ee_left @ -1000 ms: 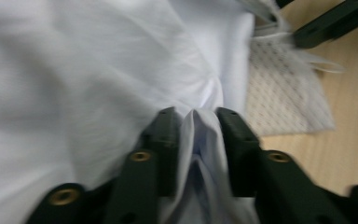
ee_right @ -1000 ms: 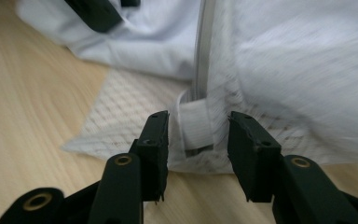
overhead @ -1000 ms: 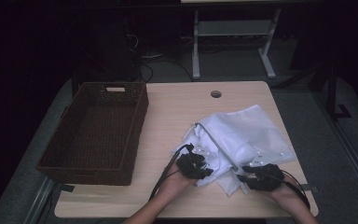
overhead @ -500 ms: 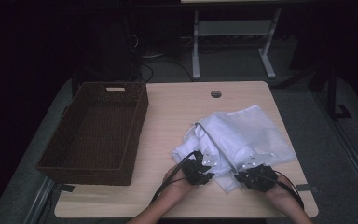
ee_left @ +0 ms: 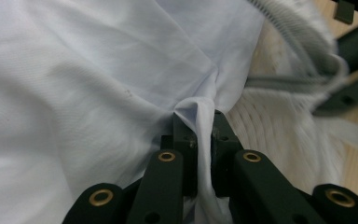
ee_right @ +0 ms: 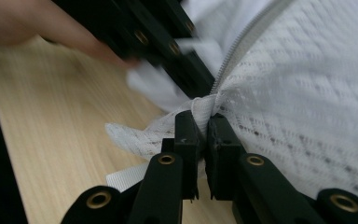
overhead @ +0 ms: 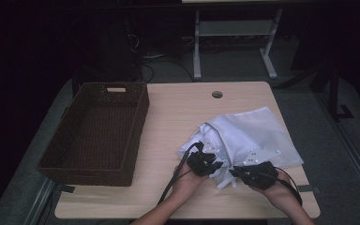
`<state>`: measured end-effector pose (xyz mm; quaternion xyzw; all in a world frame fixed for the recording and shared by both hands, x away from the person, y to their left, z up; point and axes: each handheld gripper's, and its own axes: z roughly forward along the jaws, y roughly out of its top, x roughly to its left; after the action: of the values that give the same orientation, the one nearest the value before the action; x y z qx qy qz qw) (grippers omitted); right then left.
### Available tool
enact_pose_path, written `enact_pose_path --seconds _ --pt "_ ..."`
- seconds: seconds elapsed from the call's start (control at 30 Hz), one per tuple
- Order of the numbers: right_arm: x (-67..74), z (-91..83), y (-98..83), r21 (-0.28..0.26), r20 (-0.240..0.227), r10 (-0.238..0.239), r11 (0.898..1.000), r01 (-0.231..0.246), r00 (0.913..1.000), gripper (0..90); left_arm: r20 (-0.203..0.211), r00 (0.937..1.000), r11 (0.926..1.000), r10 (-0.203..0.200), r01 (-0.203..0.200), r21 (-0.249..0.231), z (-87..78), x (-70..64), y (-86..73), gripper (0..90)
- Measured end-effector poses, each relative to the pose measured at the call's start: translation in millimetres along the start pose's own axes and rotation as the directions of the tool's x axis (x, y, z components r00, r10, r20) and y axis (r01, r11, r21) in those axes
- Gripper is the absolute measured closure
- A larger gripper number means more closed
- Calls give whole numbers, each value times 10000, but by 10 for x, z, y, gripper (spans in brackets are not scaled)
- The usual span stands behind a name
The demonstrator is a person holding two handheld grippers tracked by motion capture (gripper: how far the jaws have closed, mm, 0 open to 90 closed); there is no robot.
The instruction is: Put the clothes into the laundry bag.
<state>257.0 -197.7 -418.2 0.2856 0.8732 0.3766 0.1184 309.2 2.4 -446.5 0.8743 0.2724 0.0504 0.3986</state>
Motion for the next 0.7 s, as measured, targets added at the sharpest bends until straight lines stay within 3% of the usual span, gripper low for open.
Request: enact_pose_path --seconds 0.1,0.27,0.37,0.53,0.63,0.7 --pt "14 -13 29 -165 -145 -157 9997 154 9998 838 44 9998 9998 -177 177 -65 65 -12 10 843" --pt "-2 -23 -23 -278 -533 58 9996 -73 9986 837 235 9991 9992 -362 366 -171 120 -4 4 827" --pt "-28 -59 -65 -310 -463 117 9994 -132 9989 836 544 9977 9989 -414 426 -202 72 18 -2 733" --pt "-94 -149 -141 -410 -302 371 9984 -383 9989 833 1013 9944 9985 -293 339 -433 -196 105 3 495" --pt "-105 -184 -159 -403 -213 380 9984 -389 9991 832 1110 9937 9975 -164 239 -667 -445 215 13 448" --pt "-108 -205 -166 -382 -154 384 9985 -390 9991 832 770 9969 9952 -169 242 -949 -613 329 20 447"
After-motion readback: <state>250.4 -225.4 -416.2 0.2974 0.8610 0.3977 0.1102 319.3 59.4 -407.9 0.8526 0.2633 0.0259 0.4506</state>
